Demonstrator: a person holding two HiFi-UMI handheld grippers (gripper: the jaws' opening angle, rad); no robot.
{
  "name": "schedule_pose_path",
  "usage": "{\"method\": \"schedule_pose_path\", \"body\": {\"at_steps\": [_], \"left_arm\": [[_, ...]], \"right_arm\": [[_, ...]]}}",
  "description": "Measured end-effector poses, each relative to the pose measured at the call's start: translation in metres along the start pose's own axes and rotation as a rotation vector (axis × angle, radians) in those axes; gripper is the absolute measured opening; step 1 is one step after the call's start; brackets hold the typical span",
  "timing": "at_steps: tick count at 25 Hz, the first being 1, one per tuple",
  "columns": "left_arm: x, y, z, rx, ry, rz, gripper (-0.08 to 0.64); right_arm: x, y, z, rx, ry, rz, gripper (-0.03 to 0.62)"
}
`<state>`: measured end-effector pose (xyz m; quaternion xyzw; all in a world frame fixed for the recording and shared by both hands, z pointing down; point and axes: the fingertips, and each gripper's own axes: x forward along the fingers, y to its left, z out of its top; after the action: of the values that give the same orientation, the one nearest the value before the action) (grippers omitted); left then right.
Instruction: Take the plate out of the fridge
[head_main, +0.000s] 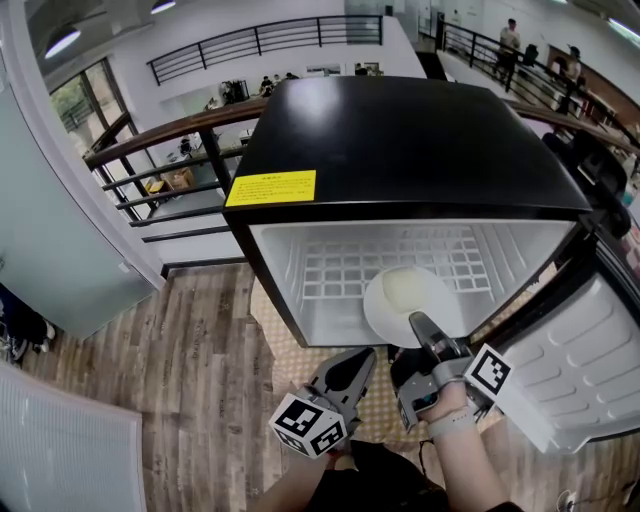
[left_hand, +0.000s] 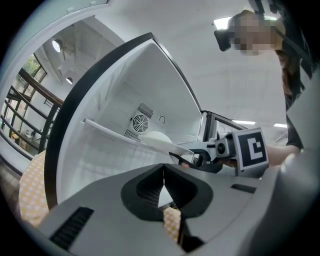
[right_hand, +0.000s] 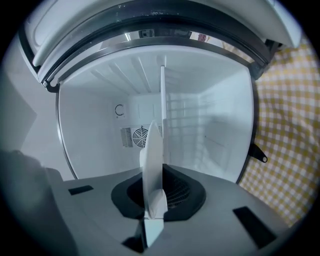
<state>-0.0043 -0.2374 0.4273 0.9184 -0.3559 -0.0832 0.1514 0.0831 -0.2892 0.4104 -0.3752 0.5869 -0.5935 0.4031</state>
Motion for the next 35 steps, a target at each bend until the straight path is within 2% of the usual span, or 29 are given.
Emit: {"method": "schedule_pose_path", "body": {"at_steps": [20, 35], "left_arm": [[-0.049, -0.034, -0.001, 0.027, -0.014, 0.002, 0.009], [-0.088, -0.066, -0.020, 0.000, 0.000, -0.001, 0.009]], "right_arm": [[-0.058, 0.005, -0.028, -0.015, -0.001, 0.055, 0.041], [-0.111, 0.001, -0.054, -0.032, 0.016, 0.068, 0.040]]}}
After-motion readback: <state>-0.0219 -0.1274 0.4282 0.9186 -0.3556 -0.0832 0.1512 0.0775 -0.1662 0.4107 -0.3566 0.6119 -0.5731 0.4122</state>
